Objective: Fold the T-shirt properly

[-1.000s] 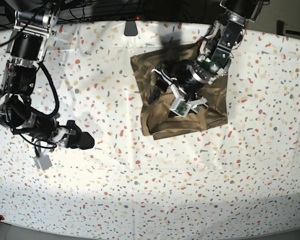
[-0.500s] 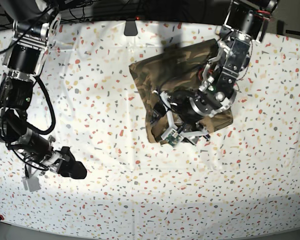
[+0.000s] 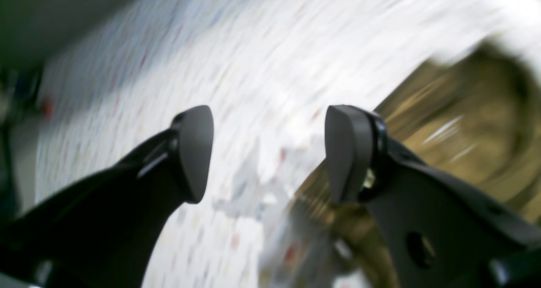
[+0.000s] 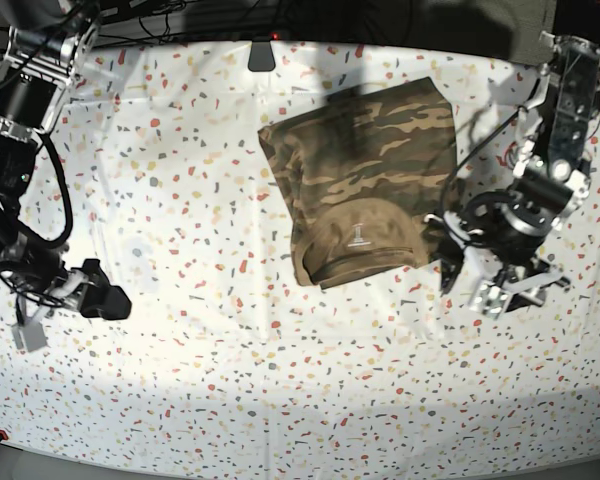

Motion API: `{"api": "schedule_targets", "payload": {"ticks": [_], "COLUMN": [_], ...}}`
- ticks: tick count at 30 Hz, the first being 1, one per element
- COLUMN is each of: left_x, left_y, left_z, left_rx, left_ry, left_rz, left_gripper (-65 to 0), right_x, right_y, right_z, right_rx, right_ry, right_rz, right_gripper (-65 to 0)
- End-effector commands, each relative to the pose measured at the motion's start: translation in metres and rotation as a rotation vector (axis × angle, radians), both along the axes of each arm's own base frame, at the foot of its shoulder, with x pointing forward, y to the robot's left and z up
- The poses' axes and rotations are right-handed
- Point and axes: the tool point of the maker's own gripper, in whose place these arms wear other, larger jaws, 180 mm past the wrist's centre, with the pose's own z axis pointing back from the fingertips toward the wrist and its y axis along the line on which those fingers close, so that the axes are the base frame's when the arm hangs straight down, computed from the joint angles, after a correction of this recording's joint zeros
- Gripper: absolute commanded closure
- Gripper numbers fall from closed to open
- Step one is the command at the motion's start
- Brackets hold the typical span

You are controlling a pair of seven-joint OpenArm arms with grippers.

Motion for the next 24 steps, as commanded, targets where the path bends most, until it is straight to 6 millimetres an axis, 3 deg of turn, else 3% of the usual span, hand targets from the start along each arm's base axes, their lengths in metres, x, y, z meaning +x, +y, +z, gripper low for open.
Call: {"api": "schedule_targets", "payload": {"ticks": [1,6,10,13,17,24], "left_x": [-0.002,-0.056,-0.097,-0.126,-0.166,-0.213], "left_y": [0.005,0.045,0.058,0.048,-0.002,0.006], "left_z": [0.013,-0.013,-0.022,-0.022,-0.009,-0.039], "left_rx": [-0.019,0.017,0.030,0.018,-0.090,-0.037], "left_ry": [-0.040,0.072,0.131,0.174,0.234,0.406], "left_rz": [0.002,0.087,0.119,0.095,-0.053,-0.003], "left_gripper": [-39.6,-39.6,-39.6,-39.6,-39.6,-39.6], "right_x": [-0.004,-0.066,-0.110,-0.140,-0.172,-0.235], "right_y": [-0.009,-0.024,-0.046,-0.054,-0.053,-0.040], "right_z": [0.018,0.005,-0.003,-0.008,-0.021,-0.047], "right_rx": [0.007,0.049,0.050,0.067,0.059,0.017], "right_ry": [-0.054,0.024,0.066,0.111,0.177,0.360], "right_rz": [-0.007,-0.024,-0.089,-0.115,-0.130,-0.102], "right_gripper": [-29.1,-29.1,-29.1,-29.1,-29.1,-29.1]}}
